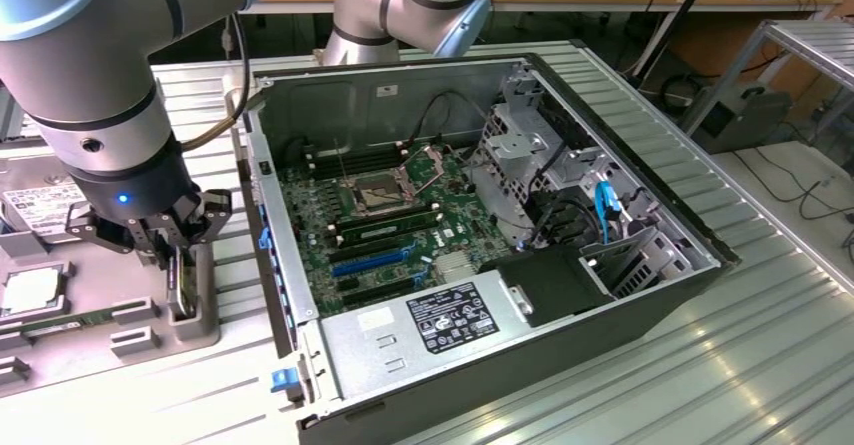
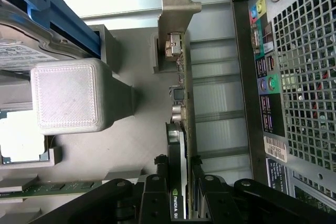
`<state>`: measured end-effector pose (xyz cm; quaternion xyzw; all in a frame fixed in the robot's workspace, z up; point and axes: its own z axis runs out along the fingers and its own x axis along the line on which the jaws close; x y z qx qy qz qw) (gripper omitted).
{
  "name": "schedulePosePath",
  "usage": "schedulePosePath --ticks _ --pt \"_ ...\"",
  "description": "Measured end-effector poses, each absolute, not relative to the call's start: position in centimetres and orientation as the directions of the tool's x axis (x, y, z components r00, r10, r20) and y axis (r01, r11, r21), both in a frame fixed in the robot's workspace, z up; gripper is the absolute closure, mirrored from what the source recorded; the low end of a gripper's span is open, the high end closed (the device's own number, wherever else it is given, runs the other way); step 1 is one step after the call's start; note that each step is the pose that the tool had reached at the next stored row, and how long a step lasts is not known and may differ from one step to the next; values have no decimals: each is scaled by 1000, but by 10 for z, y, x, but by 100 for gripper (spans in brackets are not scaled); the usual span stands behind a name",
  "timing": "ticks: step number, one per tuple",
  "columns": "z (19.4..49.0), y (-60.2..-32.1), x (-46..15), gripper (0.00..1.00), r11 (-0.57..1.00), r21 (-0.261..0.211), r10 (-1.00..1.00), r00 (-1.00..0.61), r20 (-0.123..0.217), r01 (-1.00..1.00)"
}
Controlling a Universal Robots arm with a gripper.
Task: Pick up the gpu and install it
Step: 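Pick up the gpu and move the gpu toward the slot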
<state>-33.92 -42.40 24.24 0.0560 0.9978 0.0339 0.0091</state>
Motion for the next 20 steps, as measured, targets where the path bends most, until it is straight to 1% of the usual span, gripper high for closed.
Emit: schedulePosePath --ticks 8,20 --pt "244 -424 -339 73 991 69 112 -994 -14 111" --pt "261 -424 -339 73 991 68 112 -994 -12 111"
